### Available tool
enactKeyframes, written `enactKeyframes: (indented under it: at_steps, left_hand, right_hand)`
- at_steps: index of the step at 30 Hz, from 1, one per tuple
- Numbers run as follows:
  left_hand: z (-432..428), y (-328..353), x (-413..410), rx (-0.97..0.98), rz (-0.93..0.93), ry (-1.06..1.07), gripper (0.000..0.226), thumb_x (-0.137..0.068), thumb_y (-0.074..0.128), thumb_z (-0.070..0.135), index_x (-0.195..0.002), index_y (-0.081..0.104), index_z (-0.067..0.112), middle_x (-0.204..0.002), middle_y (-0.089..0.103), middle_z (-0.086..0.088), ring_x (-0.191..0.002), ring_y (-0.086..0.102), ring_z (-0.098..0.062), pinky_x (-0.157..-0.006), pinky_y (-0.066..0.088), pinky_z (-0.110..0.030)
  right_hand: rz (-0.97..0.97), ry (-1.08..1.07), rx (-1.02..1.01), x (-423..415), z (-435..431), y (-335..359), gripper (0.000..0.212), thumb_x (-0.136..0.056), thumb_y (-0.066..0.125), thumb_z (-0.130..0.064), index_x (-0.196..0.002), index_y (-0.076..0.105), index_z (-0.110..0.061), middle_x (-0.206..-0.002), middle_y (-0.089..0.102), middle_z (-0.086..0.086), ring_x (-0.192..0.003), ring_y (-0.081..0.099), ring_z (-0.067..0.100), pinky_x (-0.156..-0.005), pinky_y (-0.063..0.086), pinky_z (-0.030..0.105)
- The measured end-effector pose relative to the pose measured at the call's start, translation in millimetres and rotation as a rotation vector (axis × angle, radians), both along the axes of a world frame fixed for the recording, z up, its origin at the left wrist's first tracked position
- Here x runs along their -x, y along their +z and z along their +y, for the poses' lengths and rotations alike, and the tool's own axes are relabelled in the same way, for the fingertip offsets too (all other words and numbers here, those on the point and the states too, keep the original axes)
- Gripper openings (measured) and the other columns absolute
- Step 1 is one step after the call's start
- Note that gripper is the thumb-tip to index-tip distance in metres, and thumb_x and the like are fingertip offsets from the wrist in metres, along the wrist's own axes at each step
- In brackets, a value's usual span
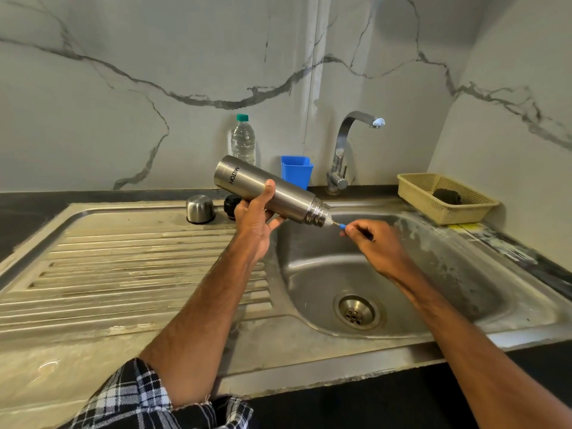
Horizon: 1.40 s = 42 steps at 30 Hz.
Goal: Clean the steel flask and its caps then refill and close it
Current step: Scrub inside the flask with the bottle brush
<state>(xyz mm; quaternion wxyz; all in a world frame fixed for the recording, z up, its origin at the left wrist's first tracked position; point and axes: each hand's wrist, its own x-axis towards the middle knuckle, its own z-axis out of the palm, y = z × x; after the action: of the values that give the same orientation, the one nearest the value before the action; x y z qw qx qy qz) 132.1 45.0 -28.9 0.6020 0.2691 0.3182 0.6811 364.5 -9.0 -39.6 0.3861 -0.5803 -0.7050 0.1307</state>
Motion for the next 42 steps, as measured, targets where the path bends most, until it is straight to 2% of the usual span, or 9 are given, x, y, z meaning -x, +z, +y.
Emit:
enactKeyframes:
  at_steps: [3,8,13,17,22,29,33,37,42]
  left_hand:
    - [-2.9,4.0,-3.4,-0.028,0.027,-0.023,0.042,-0.086,0.079,0.018,-0.121,0.057,0.011,-0.128,0.067,-0.017,-0.12,0.064,-0.032,-0.081,0.062,-0.047]
    - [-2.4,5.3,3.7,-0.059,0.001,0.007,0.035,-0.087,0.077,0.017,-0.116,0.057,0.015,-0.129,0.066,-0.016,-0.121,0.064,-0.032,-0.084,0.06,-0.049]
    - [-9.0,7.7,-15.6,-0.06,0.038,-0.053,0.054,-0.086,0.078,0.019,-0.132,0.054,0.006,-0.13,0.066,-0.015,-0.12,0.064,-0.03,-0.08,0.062,-0.046]
    - [-5.5,10.8,-4.3,-0.063,-0.045,-0.022,0.036,-0.088,0.076,0.015,-0.119,0.057,0.01,-0.128,0.067,-0.018,-0.119,0.065,-0.033,-0.07,0.063,-0.043]
    - [-15.2,8.6,-20.9,-0.052,-0.012,-0.096,0.052,-0.089,0.075,0.016,-0.133,0.051,0.005,-0.131,0.066,-0.017,-0.123,0.063,-0.033,-0.085,0.06,-0.049]
    - [-13.2,10.6,-13.7,-0.074,-0.061,-0.066,0.052,-0.091,0.073,0.014,-0.135,0.05,0.002,-0.129,0.066,-0.019,-0.12,0.065,-0.034,-0.072,0.063,-0.042]
    - [-19.8,14.9,-22.5,-0.097,-0.014,-0.127,0.047,-0.092,0.071,0.013,-0.134,0.052,0.003,-0.126,0.068,-0.016,-0.114,0.068,-0.029,-0.075,0.063,-0.042]
    - [-12.7,18.0,-10.1,-0.108,-0.055,-0.085,0.048,-0.091,0.072,0.011,-0.133,0.052,0.001,-0.127,0.067,-0.019,-0.113,0.069,-0.031,-0.071,0.062,-0.04]
    - [-17.4,8.2,-18.8,-0.074,0.002,-0.112,0.051,-0.092,0.071,0.013,-0.138,0.051,0.002,-0.131,0.066,-0.017,-0.12,0.065,-0.031,-0.076,0.063,-0.042]
  right_hand:
    - [0.003,0.011,-0.015,8.1,-4.1,3.3,0.019,-0.102,0.056,-0.023,-0.095,0.074,-0.025,-0.066,0.057,-0.013,-0.057,0.045,0.001,-0.054,0.033,0.016]
    - [0.091,-0.071,0.007,-14.6,-5.4,10.4,0.018,-0.1,0.059,-0.02,-0.096,0.075,-0.016,-0.086,0.07,-0.003,-0.081,0.062,0.011,-0.067,0.045,0.023]
    - [0.079,-0.035,-0.044,7.0,-9.4,7.9,0.022,-0.1,0.059,-0.02,-0.083,0.073,-0.017,-0.065,0.061,-0.004,-0.055,0.051,0.001,-0.052,0.038,0.015]
    - [0.152,-0.167,-0.102,-19.2,-7.5,10.6,0.026,-0.098,0.06,-0.027,-0.079,0.075,-0.016,-0.072,0.07,0.003,-0.07,0.065,0.026,-0.068,0.053,0.042]
    - [0.115,-0.206,-0.137,8.4,-7.0,8.1,0.025,-0.094,0.066,-0.028,-0.07,0.073,-0.023,-0.054,0.058,-0.009,-0.048,0.045,0.008,-0.053,0.034,0.025]
    - [0.163,-0.297,-0.089,-19.0,-8.0,13.5,0.029,-0.095,0.064,-0.03,-0.073,0.075,-0.016,-0.065,0.07,0.006,-0.061,0.061,0.031,-0.064,0.051,0.04]
    - [0.172,-0.216,-0.05,1.6,-6.1,13.8,0.03,-0.095,0.065,-0.031,-0.069,0.073,-0.019,-0.056,0.062,0.0,-0.051,0.046,0.017,-0.056,0.04,0.03]
    - [0.274,-0.253,0.051,-31.9,-4.0,18.8,0.034,-0.094,0.066,-0.035,-0.067,0.074,-0.014,-0.072,0.072,0.015,-0.068,0.06,0.032,-0.079,0.054,0.049]
    - [0.208,-0.176,0.127,-10.2,-3.2,13.9,0.043,-0.097,0.06,-0.042,-0.065,0.072,-0.017,-0.068,0.066,0.018,-0.061,0.049,0.025,-0.066,0.045,0.036]
